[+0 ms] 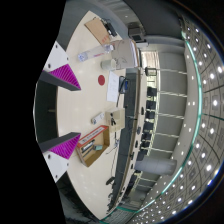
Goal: Pour water
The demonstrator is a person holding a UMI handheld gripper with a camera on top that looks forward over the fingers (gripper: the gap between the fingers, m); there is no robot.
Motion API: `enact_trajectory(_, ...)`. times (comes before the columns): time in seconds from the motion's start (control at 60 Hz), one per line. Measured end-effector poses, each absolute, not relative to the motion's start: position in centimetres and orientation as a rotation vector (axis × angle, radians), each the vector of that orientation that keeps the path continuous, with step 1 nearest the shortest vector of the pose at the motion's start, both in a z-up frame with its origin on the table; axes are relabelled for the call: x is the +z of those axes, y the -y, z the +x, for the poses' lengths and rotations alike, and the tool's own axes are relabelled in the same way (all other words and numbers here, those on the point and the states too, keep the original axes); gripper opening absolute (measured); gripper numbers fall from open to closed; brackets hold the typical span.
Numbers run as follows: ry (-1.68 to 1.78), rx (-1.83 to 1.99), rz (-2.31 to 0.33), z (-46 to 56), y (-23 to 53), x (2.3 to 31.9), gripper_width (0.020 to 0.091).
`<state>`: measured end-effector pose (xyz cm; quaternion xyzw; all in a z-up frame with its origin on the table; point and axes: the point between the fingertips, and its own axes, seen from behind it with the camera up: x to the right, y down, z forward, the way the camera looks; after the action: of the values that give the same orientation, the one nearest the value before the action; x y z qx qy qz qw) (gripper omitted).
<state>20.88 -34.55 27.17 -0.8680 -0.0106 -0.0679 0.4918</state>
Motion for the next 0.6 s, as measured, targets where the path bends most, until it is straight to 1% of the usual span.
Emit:
enact_trajectory(0.167,0.069,-0.118,-2.112,17.4,34.4,26.5,0.086)
enact_trajectory(0.183,0.072,-0.113,-2.111,16.1,33.9,25.8,0.0861)
enact_trajectory(0.433,0.152,0.042,-2.106,3.4,30.9,20.7,0.0859)
enact_trajectory(0.6,0.144,0.113,-2.042,-4.6,26.4,17.2,0.0859)
